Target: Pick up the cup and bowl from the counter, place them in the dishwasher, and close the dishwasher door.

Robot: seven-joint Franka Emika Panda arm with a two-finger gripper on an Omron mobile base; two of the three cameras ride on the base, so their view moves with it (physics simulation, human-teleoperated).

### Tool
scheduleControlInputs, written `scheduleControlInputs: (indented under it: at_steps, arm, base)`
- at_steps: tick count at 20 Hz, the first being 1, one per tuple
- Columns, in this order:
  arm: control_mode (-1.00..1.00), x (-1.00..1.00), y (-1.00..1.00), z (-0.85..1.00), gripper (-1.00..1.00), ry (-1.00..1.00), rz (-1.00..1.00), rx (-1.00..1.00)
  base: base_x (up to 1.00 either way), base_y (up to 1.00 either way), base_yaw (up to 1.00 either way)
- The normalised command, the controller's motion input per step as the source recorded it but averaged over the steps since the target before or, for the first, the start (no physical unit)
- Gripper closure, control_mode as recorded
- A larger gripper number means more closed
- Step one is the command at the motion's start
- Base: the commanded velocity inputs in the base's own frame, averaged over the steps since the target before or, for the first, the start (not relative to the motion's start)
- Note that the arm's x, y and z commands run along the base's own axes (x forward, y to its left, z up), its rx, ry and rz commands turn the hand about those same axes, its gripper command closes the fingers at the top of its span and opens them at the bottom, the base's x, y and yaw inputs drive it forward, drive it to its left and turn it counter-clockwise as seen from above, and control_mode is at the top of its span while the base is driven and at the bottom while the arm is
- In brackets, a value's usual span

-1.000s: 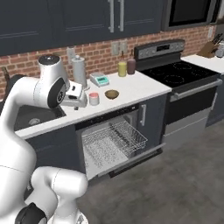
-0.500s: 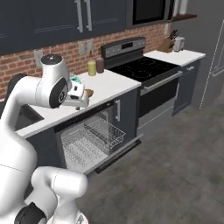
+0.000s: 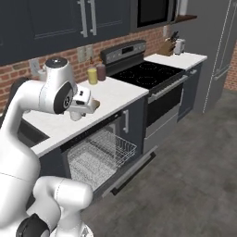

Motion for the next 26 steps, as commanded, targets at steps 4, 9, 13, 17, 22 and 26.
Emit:
scheduleControlInputs:
  at_steps: [4, 9, 13, 17, 22, 26]
  arm:
    - [1.00, 0.00, 0.00, 0.00, -1.00, 0.00, 0.00, 0.00]
    - [1.00, 0.00, 0.00, 0.00, -1.00, 0.00, 0.00, 0.00]
    - [1.00, 0.00, 0.00, 0.00, -1.00, 0.00, 0.00, 0.00]
    - [1.00, 0.00, 0.00, 0.00, -1.00, 0.00, 0.00, 0.00]
    - [1.00, 0.00, 0.00, 0.00, -1.00, 0.00, 0.00, 0.00]
    - [1.00, 0.00, 0.00, 0.00, -1.00, 0.00, 0.00, 0.00]
  base:
    - [0.00, 0.19, -0.10]
    - [-0.02, 0.07, -0.01]
    - [0.00, 0.18, 0.00]
    - [0.00, 0.25, 0.03]
    - [0.00, 0.23, 0.03]
    - [0.00, 0.04, 0.03]
